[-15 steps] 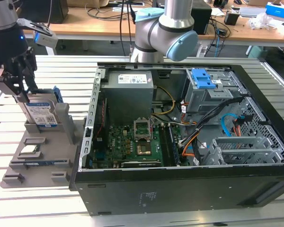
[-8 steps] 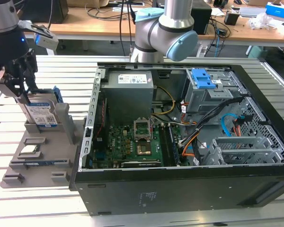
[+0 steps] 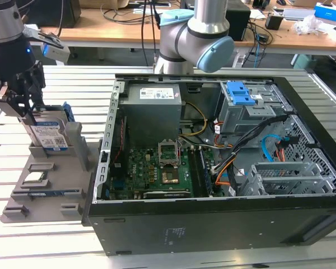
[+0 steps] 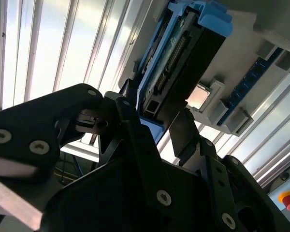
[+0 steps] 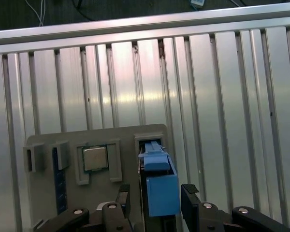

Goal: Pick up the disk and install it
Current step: 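Pick up the disk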

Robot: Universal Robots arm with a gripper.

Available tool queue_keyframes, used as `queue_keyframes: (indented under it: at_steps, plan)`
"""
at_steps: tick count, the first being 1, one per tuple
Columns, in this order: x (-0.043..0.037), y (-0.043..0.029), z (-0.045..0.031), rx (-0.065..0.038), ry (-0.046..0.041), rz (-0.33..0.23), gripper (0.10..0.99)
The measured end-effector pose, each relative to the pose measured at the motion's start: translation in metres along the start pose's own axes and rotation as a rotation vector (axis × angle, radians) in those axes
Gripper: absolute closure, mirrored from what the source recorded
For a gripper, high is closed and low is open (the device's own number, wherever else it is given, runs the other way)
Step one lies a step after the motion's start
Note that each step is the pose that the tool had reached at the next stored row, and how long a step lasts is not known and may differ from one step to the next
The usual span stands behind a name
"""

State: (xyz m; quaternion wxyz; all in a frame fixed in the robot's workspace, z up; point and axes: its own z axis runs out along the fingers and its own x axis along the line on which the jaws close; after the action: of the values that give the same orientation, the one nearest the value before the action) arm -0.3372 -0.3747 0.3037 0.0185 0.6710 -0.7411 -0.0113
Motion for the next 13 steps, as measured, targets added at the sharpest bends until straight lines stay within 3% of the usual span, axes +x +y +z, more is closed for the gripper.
queue_keyframes:
  at_steps: [7,8,9,10,11,12,13]
  plan:
    - [-0.0002,-0.0006,0.0078,0.0,0.0026,0.0,0.545]
    - [-0.0004,-0.0013,0.0118,0.0,0.005,0.0,0.545]
    - [-0.0097,-0.0028,0.0169,0.001,0.0095,-0.042,0.545]
    - [-0.0099,-0.0038,0.0194,0.002,0.0165,-0.054,0.545]
    - [-0.0099,-0.0038,0.0196,0.013,0.0157,-0.054,0.545]
    - [-0.0099,-0.0038,0.0197,0.033,0.0142,-0.054,0.545]
    - [-0.0098,-0.0039,0.0198,0.043,0.0135,-0.054,0.545]
